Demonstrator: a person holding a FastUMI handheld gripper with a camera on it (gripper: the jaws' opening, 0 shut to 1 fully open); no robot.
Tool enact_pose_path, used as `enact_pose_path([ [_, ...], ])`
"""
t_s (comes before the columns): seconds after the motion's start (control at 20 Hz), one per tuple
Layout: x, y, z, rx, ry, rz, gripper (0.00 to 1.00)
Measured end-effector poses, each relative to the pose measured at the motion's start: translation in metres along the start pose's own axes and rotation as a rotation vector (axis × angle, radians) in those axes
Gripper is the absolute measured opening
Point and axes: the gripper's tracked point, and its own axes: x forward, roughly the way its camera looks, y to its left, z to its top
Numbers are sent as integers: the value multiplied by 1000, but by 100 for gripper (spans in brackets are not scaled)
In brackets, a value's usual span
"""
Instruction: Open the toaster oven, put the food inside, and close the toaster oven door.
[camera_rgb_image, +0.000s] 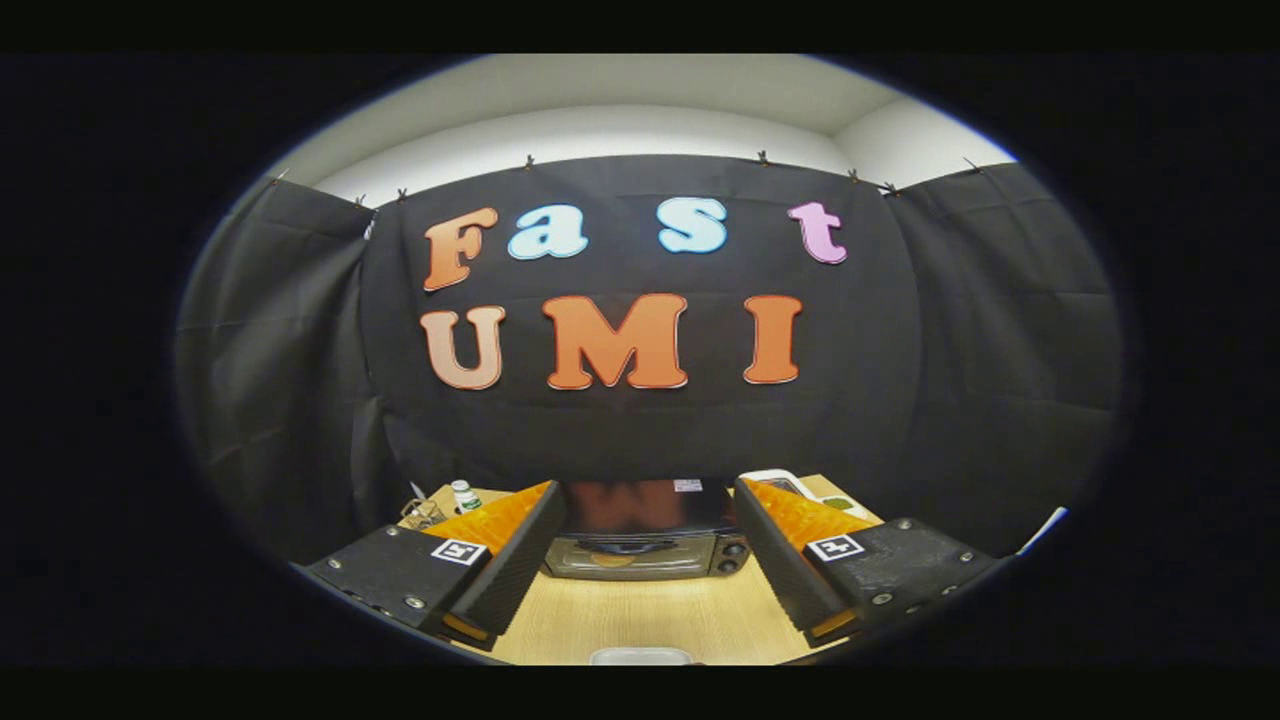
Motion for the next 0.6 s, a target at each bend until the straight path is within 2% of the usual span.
enact_pose_path([
  [0.6, 8, 6, 3, -1, -1, 4, 100],
])
